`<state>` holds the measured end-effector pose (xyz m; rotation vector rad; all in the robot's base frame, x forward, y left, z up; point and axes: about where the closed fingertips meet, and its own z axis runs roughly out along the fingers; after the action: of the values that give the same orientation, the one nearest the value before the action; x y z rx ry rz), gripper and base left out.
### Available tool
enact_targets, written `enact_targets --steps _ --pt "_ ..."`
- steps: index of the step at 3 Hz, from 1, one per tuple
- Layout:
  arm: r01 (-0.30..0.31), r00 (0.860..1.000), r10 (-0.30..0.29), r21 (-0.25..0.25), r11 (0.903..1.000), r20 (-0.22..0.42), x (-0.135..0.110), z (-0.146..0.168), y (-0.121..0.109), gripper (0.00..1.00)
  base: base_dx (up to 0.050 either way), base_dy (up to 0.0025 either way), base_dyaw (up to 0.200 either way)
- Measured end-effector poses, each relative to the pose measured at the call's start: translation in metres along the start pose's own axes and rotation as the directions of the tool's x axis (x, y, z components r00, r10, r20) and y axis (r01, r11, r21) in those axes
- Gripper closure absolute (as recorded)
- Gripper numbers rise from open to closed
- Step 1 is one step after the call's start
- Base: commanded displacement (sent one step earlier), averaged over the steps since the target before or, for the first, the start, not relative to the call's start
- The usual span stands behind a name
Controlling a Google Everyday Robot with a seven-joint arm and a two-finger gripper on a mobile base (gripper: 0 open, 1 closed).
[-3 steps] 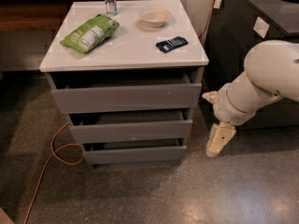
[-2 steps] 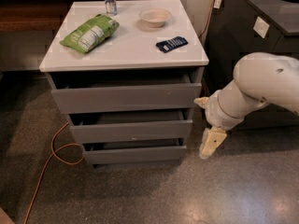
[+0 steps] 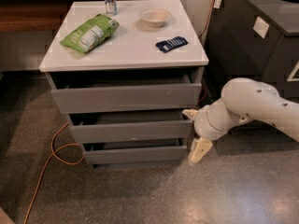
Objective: Place redbull can into bottom drawer
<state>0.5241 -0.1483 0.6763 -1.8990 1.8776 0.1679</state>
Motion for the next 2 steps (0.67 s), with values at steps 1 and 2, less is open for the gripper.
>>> enact_targets --steps 1,2 --pt "0.024 1.0 -0.024 -0.002 0.9997 0.011 0.005 0.032 0.0 0.0 0.0 0.0 0.0" --pt "0.047 0.999 -0.047 -0.013 0.9988 0.004 0.012 0.063 0.0 0.0 0.0 0.0 0.0"
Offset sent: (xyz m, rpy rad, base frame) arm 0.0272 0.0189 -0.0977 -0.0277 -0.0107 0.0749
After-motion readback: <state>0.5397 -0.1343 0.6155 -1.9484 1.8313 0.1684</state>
